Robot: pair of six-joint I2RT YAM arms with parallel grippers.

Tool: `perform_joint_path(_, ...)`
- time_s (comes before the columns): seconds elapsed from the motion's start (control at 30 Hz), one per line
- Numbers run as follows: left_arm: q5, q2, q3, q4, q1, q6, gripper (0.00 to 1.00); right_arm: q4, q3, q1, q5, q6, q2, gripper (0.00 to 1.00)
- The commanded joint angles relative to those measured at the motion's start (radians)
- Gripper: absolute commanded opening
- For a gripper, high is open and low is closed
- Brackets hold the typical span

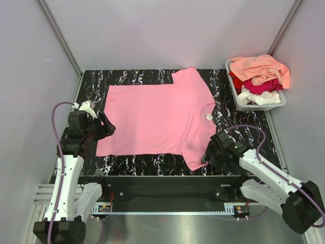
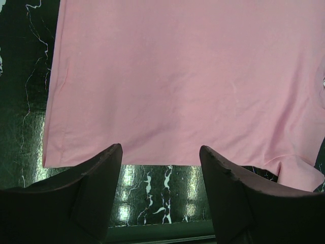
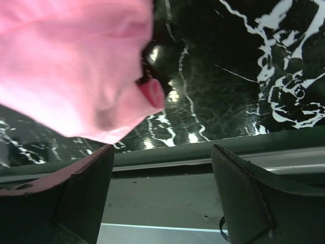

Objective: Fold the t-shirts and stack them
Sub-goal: Flatten the tshirt out

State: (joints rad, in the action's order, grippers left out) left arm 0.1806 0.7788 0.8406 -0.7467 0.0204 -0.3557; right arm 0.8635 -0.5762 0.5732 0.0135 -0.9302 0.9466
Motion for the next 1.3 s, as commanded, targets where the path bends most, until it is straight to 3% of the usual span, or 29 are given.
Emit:
perform_joint_path(0.0, 0.008, -0.01, -0.005, 0.046, 0.0, 0.007, 0.67, -0.064, 0.021, 0.007, -0.01, -0.032, -0.008, 0.81)
perform_joint_path(0.37, 0.008, 0.0, -0.005, 0.046, -0.002, 0.006, 0.66, -0.213, 0.045, 0.008, -0.001, 0.011, 0.124, 0.58)
perform_joint_path(0.7, -0.004, -0.007, -0.005, 0.046, 0.0, 0.003, 0.66, -0.205, 0.016, 0.008, 0.016, 0.031, 0.182, 0.39)
perform_joint_path(0.9, -0.015, -0.018, -0.006, 0.044, 0.0, 0.001, 0.66, -0.198, -0.008, 0.01, 0.003, 0.042, 0.228, 0.34)
perform_joint_path(1.1, -0.02, -0.027, -0.005, 0.043, 0.0, 0.001, 0.66, -0.265, 0.042, 0.022, -0.079, 0.021, 0.274, 0.33)
perform_joint_path(1.27, -0.02, -0.03, -0.006, 0.046, 0.0, 0.001, 0.66, -0.233, 0.035, 0.082, -0.017, -0.002, 0.198, 0.54)
